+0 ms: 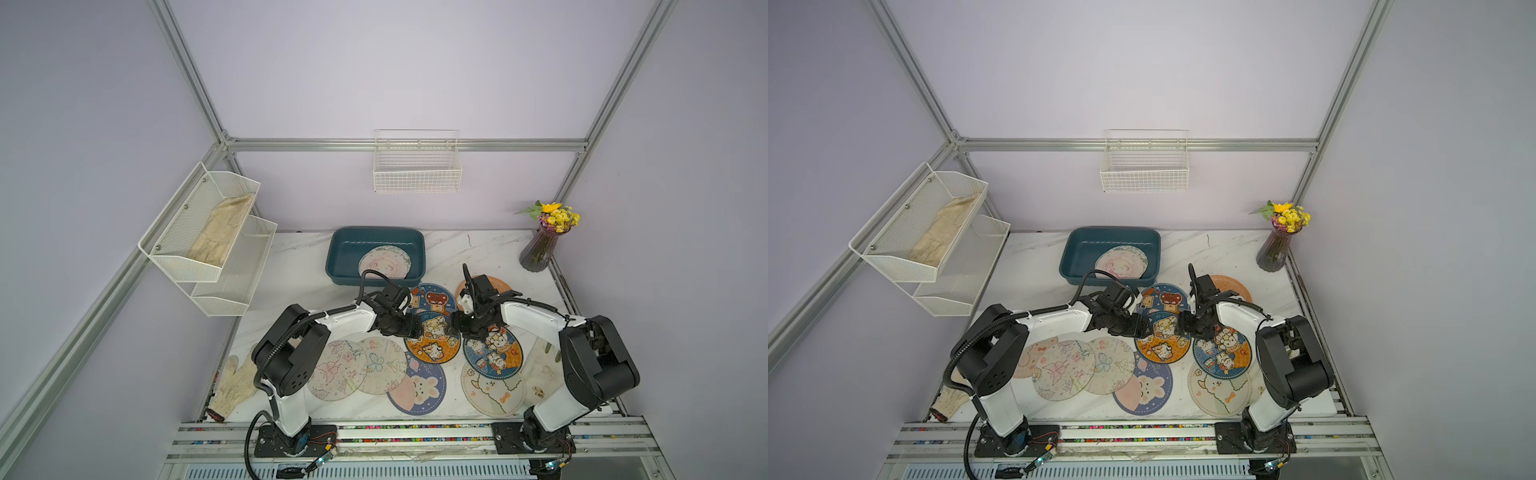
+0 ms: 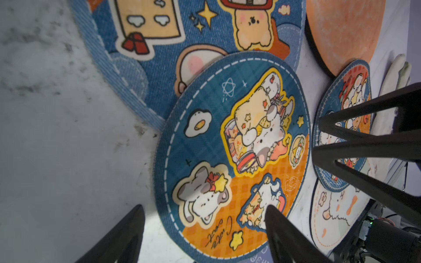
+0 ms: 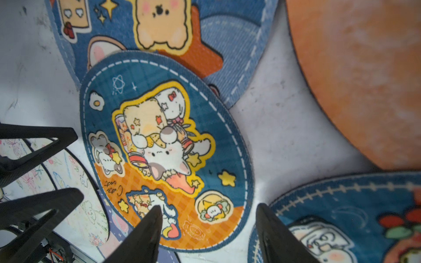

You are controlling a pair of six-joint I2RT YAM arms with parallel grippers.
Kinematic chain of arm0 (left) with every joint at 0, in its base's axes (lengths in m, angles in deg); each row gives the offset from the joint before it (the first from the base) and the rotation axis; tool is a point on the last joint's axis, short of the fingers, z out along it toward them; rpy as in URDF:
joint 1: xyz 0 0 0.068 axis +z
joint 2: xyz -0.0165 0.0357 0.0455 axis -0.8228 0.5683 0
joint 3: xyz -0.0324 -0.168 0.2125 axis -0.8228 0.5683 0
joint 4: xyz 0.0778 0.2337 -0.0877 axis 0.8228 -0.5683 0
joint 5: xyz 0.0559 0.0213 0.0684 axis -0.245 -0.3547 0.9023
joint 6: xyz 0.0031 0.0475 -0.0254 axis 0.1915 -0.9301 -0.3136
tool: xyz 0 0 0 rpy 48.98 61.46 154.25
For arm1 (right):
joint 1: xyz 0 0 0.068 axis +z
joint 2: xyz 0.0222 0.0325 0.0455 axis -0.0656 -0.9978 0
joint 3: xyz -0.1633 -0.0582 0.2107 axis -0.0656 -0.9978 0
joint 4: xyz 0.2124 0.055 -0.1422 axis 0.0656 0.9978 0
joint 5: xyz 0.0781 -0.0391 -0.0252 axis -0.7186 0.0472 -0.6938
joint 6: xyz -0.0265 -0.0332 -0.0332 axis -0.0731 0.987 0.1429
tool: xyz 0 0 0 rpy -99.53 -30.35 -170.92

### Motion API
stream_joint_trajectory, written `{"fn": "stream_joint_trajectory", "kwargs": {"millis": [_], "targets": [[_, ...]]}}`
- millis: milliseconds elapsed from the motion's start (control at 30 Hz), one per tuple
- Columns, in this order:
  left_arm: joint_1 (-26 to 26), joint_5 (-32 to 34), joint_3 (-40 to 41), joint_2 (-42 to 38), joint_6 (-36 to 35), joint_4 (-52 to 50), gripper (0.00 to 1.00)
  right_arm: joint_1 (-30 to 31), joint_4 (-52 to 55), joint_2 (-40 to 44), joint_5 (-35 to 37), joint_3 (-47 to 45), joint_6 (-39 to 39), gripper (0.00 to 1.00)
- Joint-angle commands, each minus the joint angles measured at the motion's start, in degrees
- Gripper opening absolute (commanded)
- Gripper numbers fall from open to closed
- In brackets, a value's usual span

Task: Put the coasters into the storage box
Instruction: Pick up the coaster from the center of the board.

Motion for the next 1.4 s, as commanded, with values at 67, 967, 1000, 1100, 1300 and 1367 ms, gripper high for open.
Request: {"fn": "stream_joint_trajectory", "kwargs": {"millis": [67, 967, 1000, 1100, 1300, 1367], "targets": [[-0.61, 1.14, 2.34, 0.55, 1.06, 1.62, 0.79, -0.32, 0.41, -1.48, 0.54, 0.68, 1.32, 0.66], [-1.32, 0.57, -0.03, 3.16, 0.02, -2.27, 0.72, -0.43, -1.29, -5.60, -2.39, -1.03, 1.51, 0.62], [-1.32, 0.64, -0.18, 3.31, -0.01, -2.34, 0.72, -0.41, -1.39, -5.62, -2.60, -1.07, 1.56, 0.62], [-1.31, 0.61, -0.22, 3.37, 0.04, -2.44, 0.72, -0.43, -1.72, -5.82, -3.38, -0.99, 1.61, 0.60], [-1.35, 0.60, -0.37, 3.47, 0.22, -2.44, 0.72, -0.41, -2.27, -6.17, -4.71, -0.81, 1.76, 0.57], [-1.54, 0.60, -0.46, 3.56, 0.19, -2.42, 0.72, -0.37, -2.19, -6.29, -4.98, -0.74, 2.02, 0.56]]}}
